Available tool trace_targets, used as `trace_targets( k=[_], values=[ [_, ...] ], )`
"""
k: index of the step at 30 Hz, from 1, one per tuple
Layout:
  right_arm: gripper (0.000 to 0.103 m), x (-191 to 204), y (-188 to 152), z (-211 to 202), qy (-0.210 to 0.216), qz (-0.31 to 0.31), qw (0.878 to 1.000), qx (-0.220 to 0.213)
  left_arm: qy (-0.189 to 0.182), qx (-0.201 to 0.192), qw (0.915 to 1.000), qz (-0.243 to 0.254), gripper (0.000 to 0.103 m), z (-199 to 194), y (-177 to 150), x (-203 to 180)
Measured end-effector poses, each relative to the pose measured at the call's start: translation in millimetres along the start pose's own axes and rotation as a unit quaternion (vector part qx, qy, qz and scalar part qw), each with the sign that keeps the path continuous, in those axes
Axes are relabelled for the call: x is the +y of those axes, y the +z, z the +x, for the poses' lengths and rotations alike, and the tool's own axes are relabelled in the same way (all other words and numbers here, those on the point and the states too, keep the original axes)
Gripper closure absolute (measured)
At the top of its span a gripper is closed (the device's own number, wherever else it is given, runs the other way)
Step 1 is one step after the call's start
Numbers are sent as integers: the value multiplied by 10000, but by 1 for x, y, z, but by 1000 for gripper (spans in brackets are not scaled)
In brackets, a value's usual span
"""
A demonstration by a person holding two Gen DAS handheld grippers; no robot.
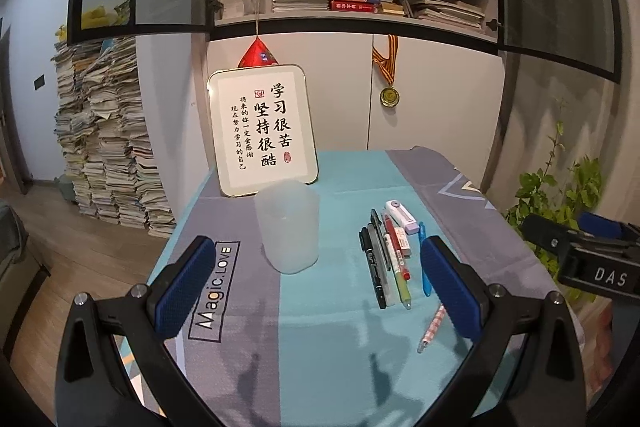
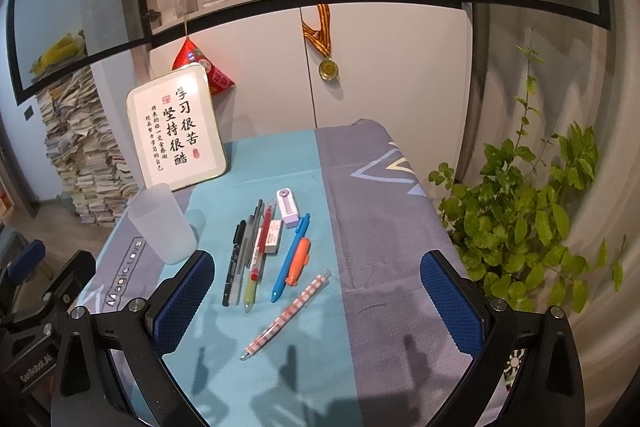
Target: Organize stationery
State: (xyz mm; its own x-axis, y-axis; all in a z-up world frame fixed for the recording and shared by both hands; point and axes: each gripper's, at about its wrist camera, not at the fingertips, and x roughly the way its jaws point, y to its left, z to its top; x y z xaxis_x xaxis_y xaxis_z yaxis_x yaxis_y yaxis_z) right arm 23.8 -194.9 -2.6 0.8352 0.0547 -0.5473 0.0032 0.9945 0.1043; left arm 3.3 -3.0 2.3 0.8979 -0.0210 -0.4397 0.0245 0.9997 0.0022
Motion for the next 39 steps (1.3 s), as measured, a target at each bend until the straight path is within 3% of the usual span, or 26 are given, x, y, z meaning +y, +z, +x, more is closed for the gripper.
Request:
trace_targets(
  k=[13,17,25,39],
  values=[
    [0,0,-1,3,-69,-28,10000,-9,-168,52,9998,-41,3,4,-1,1],
    [0,0,-1,5,-73,-15,10000,24,82,-88,9998,137,3,4,-2,-1],
    [0,1,-4,12,-109,-1,9999,117,-11,-306,9994,172,1,7,-5,3],
    [0,2,-6,19,-184,-14,9996,235,-92,47,9999,73,1,19,-10,5]
  ],
)
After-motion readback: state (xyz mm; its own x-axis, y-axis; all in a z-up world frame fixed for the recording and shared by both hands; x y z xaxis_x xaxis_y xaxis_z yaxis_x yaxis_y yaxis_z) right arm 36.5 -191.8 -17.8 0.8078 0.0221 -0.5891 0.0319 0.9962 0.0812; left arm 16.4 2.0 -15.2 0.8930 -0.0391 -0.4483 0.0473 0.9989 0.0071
